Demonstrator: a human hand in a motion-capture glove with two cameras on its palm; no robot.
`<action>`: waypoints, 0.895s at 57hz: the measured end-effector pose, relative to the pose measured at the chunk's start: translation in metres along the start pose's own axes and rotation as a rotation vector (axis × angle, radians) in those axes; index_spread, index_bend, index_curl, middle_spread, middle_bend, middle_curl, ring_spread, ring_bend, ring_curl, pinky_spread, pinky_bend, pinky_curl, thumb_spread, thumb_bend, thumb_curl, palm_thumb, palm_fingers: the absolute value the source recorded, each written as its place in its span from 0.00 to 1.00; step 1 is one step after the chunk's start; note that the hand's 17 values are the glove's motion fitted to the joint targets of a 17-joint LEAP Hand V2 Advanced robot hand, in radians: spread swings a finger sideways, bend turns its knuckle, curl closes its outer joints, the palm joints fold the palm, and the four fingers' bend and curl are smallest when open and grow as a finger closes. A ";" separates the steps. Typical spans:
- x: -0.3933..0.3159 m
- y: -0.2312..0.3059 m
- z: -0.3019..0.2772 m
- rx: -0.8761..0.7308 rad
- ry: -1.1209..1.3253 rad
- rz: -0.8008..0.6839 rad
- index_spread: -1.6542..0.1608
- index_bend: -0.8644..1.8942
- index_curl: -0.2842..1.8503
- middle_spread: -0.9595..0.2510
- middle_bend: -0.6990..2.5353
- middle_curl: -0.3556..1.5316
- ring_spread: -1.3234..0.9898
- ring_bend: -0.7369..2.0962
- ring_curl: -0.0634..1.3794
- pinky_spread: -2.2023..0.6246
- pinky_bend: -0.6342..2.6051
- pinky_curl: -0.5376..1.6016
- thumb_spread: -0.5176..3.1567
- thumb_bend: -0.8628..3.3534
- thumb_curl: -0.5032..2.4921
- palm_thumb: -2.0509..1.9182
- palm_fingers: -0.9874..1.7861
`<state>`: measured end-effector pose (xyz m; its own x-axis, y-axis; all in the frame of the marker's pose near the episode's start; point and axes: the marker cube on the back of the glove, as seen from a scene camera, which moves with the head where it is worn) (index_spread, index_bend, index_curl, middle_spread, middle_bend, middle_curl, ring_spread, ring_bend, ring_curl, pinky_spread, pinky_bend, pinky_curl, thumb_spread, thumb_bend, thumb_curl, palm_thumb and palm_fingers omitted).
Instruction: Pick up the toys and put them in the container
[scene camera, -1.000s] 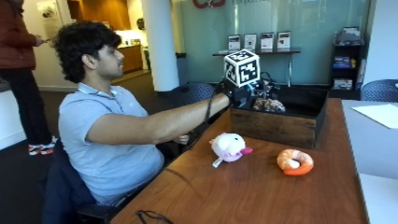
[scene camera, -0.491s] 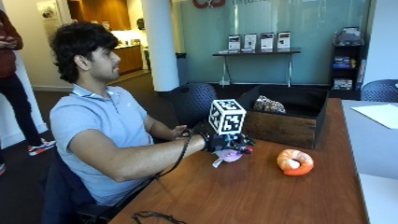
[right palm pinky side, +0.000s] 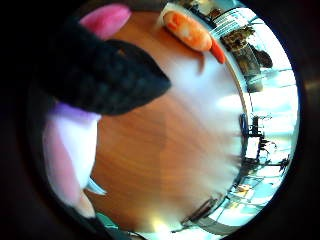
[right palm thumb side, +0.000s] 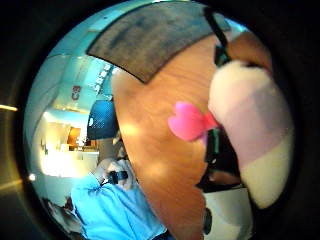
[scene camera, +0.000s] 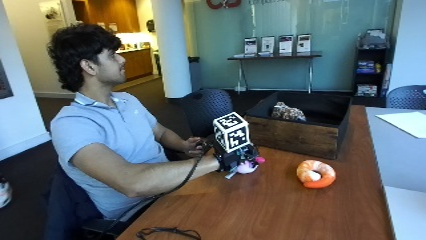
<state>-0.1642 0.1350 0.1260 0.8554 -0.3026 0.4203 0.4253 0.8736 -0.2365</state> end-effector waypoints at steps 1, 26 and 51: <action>-0.001 -0.001 -0.001 0.020 -0.004 -0.011 0.71 0.41 0.31 0.74 0.29 0.36 0.52 0.44 0.27 0.73 0.43 0.39 0.57 0.24 0.27 0.59 0.55; -0.005 -0.058 -0.129 0.365 -0.146 0.040 0.78 0.37 0.30 0.70 0.36 0.45 0.48 0.61 0.42 0.65 0.50 0.46 0.53 0.27 0.34 0.70 0.69; -0.085 -0.168 -0.217 0.366 -0.087 -0.004 0.80 0.38 0.30 0.71 0.40 0.53 0.46 0.65 0.47 0.65 0.54 0.50 0.52 0.27 0.36 0.71 0.69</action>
<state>-0.2436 -0.0687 -0.0604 0.8190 -0.2864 0.4971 0.2812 0.9557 0.0873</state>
